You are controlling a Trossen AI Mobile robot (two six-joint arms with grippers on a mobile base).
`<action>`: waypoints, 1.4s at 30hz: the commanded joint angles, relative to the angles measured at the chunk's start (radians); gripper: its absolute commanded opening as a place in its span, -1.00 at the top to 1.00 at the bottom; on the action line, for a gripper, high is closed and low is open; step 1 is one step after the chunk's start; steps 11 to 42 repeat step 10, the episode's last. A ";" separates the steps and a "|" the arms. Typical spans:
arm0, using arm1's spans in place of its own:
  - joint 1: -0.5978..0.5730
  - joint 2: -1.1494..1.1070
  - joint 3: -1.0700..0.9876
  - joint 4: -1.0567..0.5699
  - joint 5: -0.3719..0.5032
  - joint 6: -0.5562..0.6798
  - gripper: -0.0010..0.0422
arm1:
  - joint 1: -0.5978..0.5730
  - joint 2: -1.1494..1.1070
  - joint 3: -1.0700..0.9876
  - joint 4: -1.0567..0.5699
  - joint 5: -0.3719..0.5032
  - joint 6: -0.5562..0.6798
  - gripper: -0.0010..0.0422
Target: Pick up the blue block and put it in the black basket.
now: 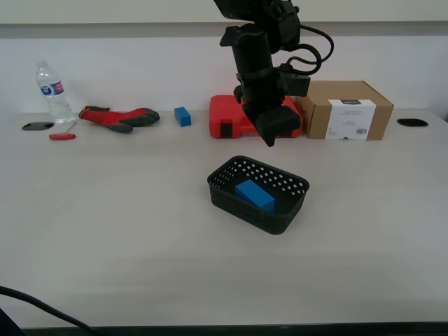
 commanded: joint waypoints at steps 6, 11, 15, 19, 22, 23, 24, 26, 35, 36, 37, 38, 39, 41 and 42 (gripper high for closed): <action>0.000 0.000 0.002 0.003 0.000 0.000 0.96 | 0.000 0.000 0.001 0.011 -0.003 0.001 0.96; 0.000 0.000 0.002 0.003 0.000 0.000 0.96 | 0.001 0.000 0.001 0.015 -0.003 0.001 0.96; 0.000 0.000 0.002 0.003 0.000 0.000 0.96 | 0.001 0.000 0.001 0.015 -0.003 0.001 0.96; 0.000 0.000 0.002 0.003 0.000 0.000 0.96 | 0.001 0.000 0.001 0.015 -0.003 0.001 0.96; 0.000 0.000 0.002 0.003 0.000 0.000 0.96 | 0.001 0.000 0.001 0.015 -0.003 0.001 0.96; 0.000 0.000 0.002 0.003 0.000 0.000 0.96 | 0.001 0.000 0.001 0.015 -0.003 0.001 0.96; 0.000 0.000 0.002 0.003 0.000 0.000 0.96 | 0.001 0.000 0.001 0.015 -0.003 0.001 0.96; 0.000 0.000 0.002 0.003 0.000 0.000 0.96 | 0.001 0.000 0.001 0.015 -0.003 0.001 0.96; 0.000 0.000 0.002 0.003 0.000 0.000 0.96 | 0.001 0.000 0.001 0.015 -0.003 0.001 0.96; 0.000 0.000 0.002 0.003 0.000 0.000 0.96 | 0.001 0.000 0.001 0.015 -0.003 0.001 0.96; 0.000 0.000 0.002 0.003 0.000 0.000 0.96 | 0.001 0.000 0.001 0.015 -0.003 0.001 0.96; 0.000 0.000 0.002 0.003 0.000 0.000 0.96 | 0.001 0.000 0.001 0.015 -0.003 0.001 0.96; 0.000 0.000 0.002 0.003 0.000 0.000 0.96 | 0.001 0.000 0.001 0.015 -0.003 0.001 0.96; 0.000 0.000 0.002 0.003 0.000 0.000 0.96 | 0.001 0.000 0.001 0.015 -0.003 0.001 0.96; 0.000 0.000 0.002 0.003 0.000 0.000 0.96 | 0.001 0.000 0.001 0.015 -0.003 0.001 0.96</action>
